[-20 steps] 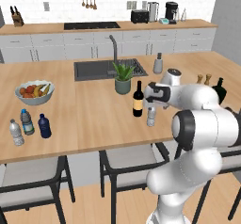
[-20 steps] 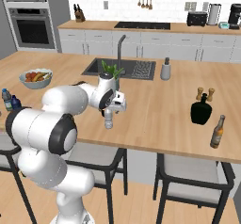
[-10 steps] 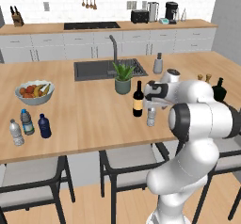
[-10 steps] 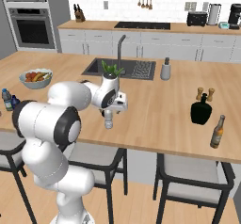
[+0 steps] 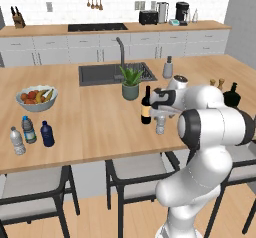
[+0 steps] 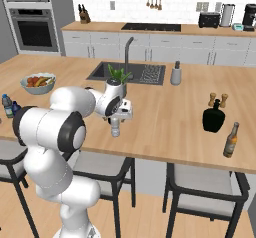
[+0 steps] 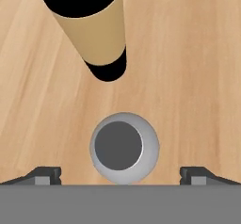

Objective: Move the plastic bottles in the middle to the plastics group, and the glass bottles in the middle to the glass group.

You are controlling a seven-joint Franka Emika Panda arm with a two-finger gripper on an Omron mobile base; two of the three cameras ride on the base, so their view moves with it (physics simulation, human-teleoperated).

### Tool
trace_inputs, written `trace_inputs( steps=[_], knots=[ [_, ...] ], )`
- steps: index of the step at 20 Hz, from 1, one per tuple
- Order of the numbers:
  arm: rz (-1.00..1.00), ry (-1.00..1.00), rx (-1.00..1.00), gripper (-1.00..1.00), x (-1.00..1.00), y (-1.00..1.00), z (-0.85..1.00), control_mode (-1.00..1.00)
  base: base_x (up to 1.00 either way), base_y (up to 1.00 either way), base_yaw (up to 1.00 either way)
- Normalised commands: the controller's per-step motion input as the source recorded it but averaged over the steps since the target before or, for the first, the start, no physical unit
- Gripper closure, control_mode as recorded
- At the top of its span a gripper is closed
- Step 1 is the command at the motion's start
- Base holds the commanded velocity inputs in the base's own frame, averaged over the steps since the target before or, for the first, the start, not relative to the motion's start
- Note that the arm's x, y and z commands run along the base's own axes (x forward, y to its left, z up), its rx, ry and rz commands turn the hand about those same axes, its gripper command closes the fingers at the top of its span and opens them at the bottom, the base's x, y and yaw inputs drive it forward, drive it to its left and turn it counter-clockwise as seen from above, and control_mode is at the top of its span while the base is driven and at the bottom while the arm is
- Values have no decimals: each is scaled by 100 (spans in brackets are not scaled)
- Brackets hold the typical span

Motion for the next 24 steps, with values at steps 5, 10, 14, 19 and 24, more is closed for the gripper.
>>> trace_inputs(
  steps=[5,10,14,19,24],
  knots=[
    [0,0,0,-100,2,0,-14,-100,0,0,0],
    [0,0,0,-100,3,0,-2,-100,0,0,0],
    [0,0,0,-100,9,0,0,-100,0,0,0],
    [0,-1,0,-100,0,0,0,-100,0,0,0],
    [0,-3,0,-100,2,0,0,-100,0,0,0]
  ],
)
